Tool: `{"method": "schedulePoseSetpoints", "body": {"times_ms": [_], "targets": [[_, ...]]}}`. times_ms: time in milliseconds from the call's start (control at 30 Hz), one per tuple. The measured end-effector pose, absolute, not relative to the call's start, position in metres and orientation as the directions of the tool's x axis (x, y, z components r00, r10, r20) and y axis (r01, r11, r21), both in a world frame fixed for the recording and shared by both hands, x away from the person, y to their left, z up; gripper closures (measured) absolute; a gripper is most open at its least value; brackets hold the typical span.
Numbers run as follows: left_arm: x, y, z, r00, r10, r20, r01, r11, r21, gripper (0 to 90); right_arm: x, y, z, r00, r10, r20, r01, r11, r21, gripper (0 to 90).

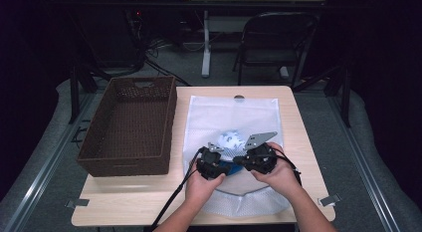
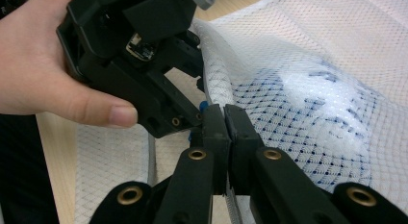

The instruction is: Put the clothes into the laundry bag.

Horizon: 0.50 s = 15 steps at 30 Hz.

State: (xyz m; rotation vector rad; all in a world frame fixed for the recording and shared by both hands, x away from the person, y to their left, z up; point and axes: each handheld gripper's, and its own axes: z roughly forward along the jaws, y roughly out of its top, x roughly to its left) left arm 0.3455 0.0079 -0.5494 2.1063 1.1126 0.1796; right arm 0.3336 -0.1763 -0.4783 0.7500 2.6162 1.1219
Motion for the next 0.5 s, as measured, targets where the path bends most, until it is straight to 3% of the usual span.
{"method": "schedulePoseSetpoints", "body": {"times_ms": [500], "targets": [[0.327, 0.015, -0.533, 0.649, 0.731, -0.21, 0.643, -0.38, 0.665, 43.6, 0.334, -0.179, -0.476, -0.848, 0.53, 0.016, 0.373, 0.574, 0.729, 88.4]]}}
